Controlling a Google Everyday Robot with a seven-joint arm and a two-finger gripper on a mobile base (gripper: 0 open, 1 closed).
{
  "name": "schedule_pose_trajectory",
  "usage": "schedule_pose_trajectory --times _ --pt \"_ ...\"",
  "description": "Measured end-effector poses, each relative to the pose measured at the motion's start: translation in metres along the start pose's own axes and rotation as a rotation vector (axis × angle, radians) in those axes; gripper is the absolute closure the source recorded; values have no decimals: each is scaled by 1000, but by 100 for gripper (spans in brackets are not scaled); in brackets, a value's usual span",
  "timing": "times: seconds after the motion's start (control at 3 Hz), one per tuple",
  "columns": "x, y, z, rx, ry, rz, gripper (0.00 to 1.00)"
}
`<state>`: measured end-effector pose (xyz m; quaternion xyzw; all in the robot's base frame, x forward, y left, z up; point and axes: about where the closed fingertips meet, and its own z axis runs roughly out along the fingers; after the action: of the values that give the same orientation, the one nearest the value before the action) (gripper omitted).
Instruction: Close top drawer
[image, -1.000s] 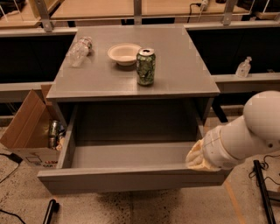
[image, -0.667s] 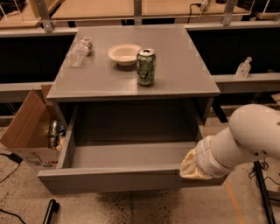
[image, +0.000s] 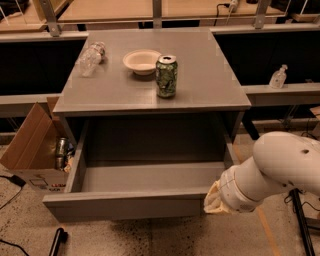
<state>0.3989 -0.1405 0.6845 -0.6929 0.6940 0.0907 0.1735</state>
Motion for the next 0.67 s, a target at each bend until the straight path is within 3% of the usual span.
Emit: schedule_pose_trajectory --times 0.33,0.67 --pt "0 0 0 0 0 0 100" --pt "-11 -2 8 39 -4 2 100"
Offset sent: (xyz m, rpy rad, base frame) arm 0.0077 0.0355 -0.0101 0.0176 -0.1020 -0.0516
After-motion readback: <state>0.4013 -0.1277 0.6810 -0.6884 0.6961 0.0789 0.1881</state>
